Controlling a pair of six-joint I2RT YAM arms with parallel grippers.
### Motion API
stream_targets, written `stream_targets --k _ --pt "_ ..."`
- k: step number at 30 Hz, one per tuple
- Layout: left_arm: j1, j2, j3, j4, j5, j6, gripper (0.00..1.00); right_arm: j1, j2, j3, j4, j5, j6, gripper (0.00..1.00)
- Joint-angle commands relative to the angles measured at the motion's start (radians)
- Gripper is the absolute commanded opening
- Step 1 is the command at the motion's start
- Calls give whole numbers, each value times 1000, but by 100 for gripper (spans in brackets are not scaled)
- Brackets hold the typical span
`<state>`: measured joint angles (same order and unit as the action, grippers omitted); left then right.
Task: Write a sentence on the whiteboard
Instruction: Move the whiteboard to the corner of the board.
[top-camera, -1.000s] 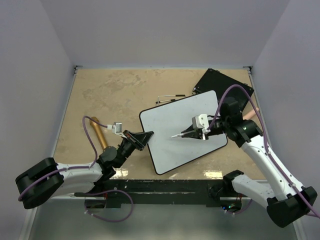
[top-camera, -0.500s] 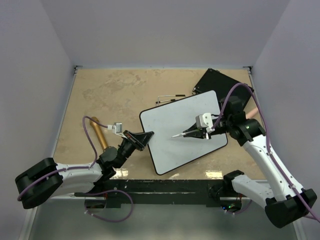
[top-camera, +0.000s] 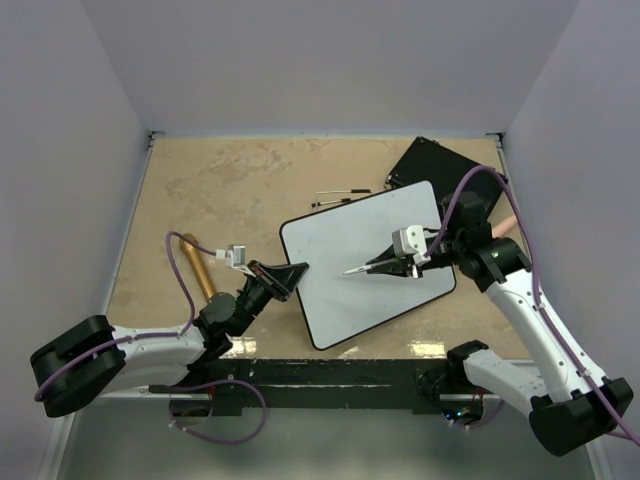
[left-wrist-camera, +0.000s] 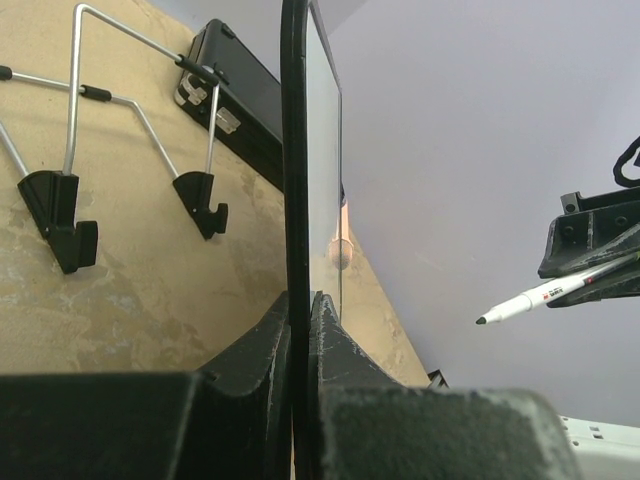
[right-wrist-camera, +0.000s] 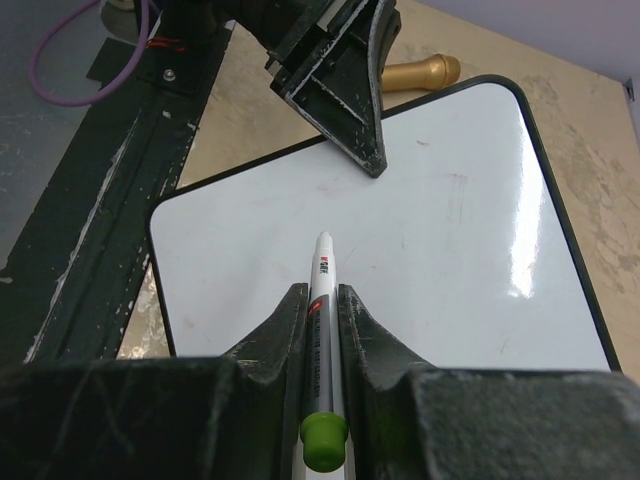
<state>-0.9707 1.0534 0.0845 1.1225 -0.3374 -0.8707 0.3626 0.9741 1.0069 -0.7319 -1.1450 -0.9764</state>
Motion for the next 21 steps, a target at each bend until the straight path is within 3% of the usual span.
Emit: stream_targets --k 1,21 --pt "-11 10 17 -72 8 137 0 -8 -11 -7 31 -28 12 0" --pt "-14 22 24 -84 9 128 0 -8 -11 -19 39 -28 18 0"
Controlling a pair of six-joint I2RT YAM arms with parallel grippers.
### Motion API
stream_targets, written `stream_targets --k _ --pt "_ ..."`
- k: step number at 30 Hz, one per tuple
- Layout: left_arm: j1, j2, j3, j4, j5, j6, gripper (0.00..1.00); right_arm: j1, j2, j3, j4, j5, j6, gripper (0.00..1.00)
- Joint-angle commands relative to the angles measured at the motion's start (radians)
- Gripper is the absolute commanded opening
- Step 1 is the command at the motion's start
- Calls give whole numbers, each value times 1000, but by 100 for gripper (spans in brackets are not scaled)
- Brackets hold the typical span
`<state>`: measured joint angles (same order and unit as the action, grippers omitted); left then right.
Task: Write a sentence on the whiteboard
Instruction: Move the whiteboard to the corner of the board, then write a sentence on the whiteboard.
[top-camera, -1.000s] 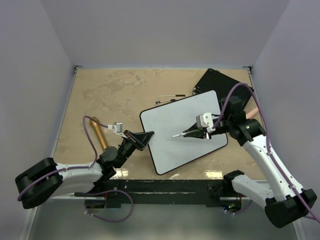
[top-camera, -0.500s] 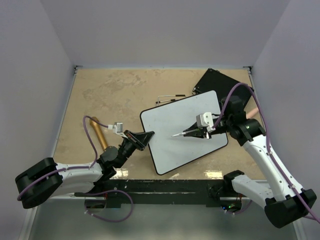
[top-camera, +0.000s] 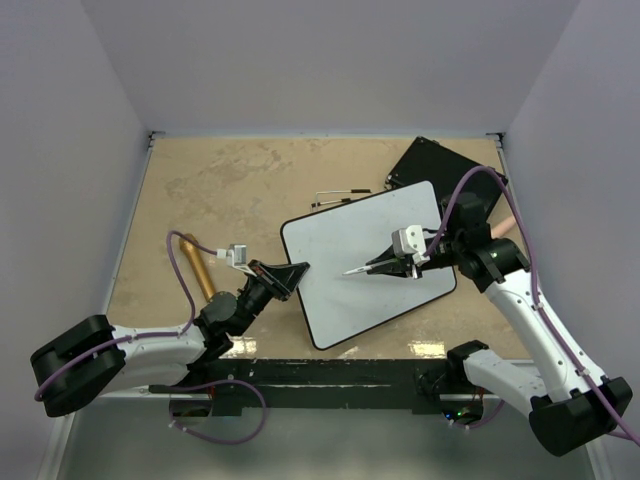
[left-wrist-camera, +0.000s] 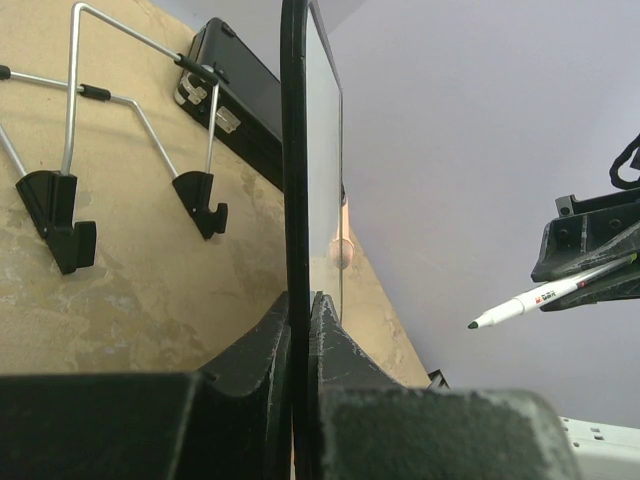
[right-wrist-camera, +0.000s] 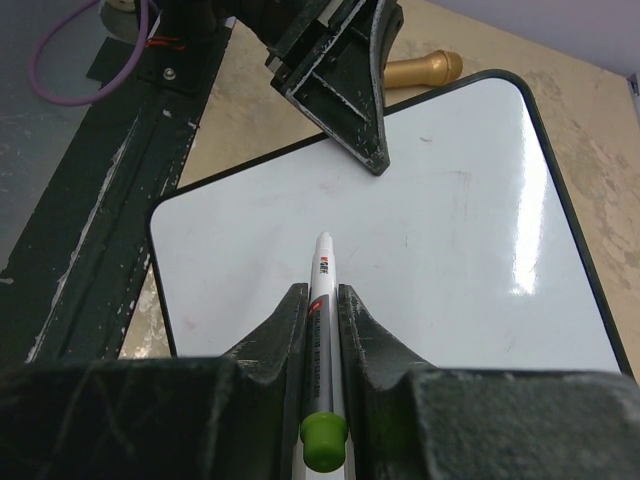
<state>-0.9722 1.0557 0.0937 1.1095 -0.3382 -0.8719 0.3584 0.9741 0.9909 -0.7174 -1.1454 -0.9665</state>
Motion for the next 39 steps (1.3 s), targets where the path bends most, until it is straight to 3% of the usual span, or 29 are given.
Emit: stream_targets --k 1,39 --pt "-13 20 15 -71 10 129 0 -4 -12 -3 26 -28 8 0" --pt "-13 29 14 -68 5 131 0 -15 -12 -15 10 -30 -17 0"
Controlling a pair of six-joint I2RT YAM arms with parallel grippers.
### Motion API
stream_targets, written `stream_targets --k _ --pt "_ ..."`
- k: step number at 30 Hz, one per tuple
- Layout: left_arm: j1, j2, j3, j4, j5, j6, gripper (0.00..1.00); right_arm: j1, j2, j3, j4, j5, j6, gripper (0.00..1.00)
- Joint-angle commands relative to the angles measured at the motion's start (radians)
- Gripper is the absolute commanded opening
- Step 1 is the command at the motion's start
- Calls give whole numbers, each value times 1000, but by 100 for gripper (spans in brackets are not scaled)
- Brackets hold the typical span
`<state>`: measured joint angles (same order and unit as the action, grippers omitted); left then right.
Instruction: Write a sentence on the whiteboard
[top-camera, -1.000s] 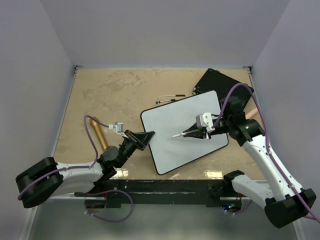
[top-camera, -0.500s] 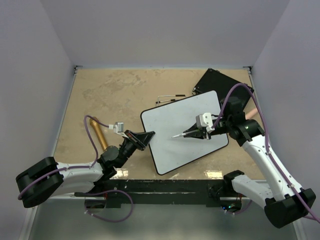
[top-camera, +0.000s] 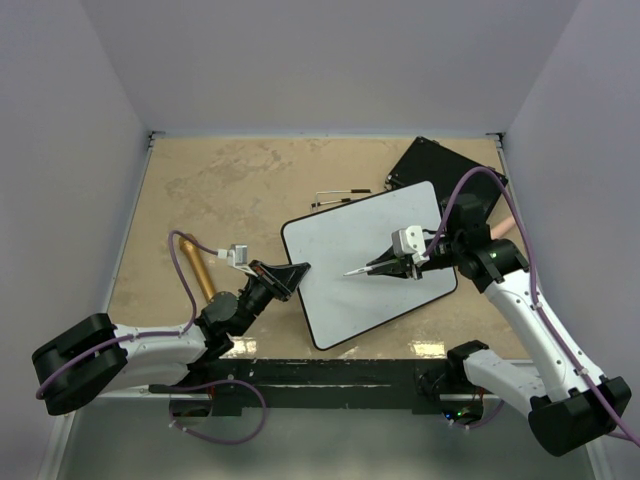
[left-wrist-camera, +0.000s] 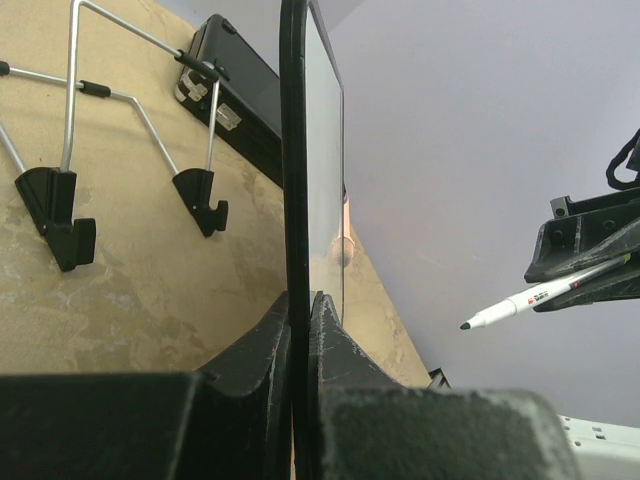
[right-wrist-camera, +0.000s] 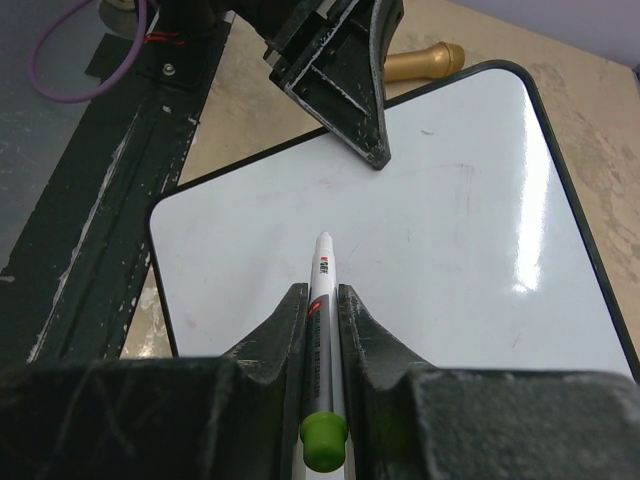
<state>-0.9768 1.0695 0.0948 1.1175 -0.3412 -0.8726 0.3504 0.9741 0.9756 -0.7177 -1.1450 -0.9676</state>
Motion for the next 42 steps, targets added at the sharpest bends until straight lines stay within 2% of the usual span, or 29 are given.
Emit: stream_targets --k 1,42 --pt "-8 14 13 -77 7 132 0 -7 -12 0 11 -32 -20 0" --pt "-16 7 22 -94 -18 150 0 -25 0 3 -63 -64 -103 0"
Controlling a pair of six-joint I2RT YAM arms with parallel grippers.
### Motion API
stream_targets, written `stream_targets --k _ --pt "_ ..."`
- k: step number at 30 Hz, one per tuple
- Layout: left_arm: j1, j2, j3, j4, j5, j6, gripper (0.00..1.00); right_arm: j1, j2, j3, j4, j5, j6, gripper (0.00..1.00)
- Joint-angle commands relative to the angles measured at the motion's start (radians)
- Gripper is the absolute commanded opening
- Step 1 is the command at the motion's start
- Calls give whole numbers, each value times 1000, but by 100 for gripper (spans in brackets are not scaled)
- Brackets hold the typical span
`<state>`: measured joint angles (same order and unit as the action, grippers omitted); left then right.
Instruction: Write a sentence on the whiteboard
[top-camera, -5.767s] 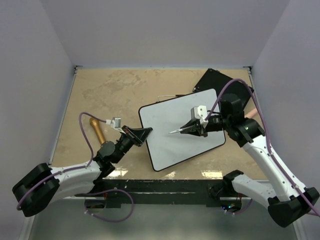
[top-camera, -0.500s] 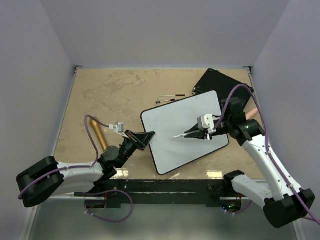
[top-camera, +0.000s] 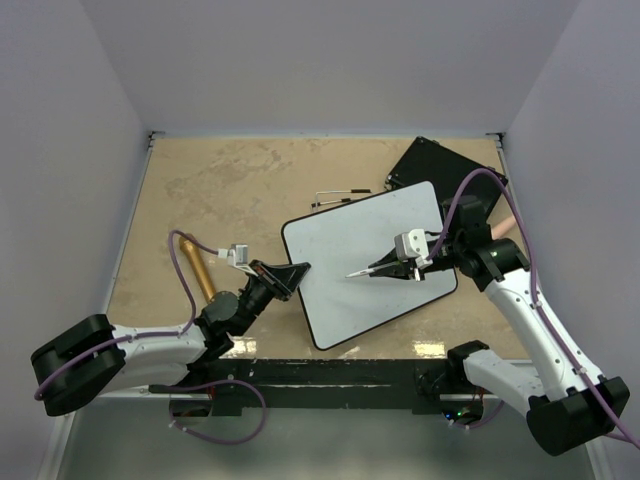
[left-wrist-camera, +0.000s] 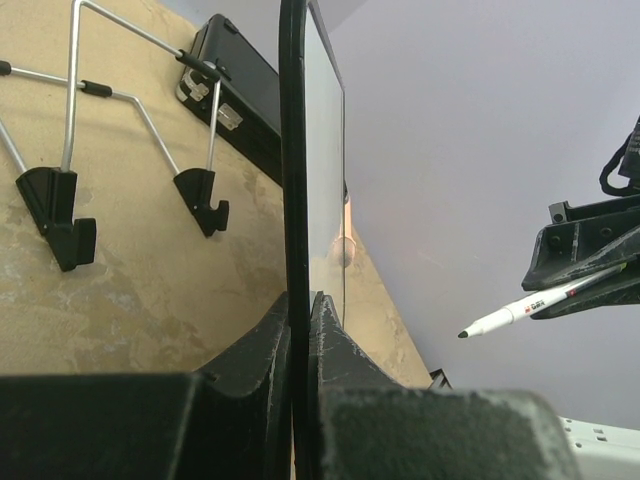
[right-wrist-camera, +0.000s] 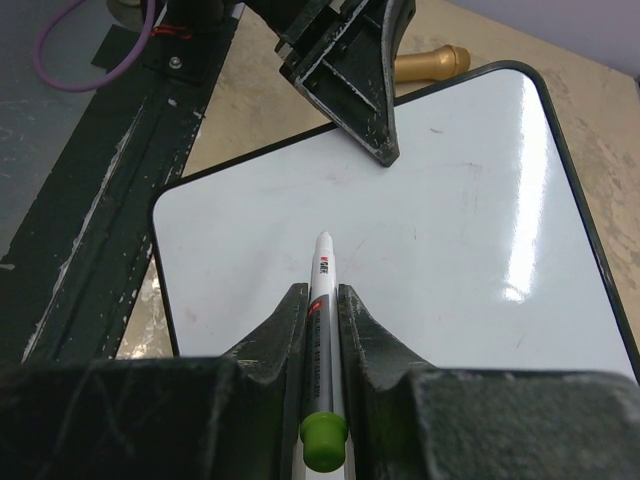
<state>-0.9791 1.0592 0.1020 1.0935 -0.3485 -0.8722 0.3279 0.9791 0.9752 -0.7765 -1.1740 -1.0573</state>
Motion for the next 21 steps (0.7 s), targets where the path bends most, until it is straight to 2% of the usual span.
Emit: stream_targets --k 1,13,21 --pt "-12 19 19 -84 -10 151 0 -4 -5 3 -4 -35 -15 0" --pt "-13 15 18 -86 2 160 0 -16 21 17 -53 -38 -64 0" --pt "-13 36 27 -63 8 170 0 -76 10 20 -125 -62 -141 0"
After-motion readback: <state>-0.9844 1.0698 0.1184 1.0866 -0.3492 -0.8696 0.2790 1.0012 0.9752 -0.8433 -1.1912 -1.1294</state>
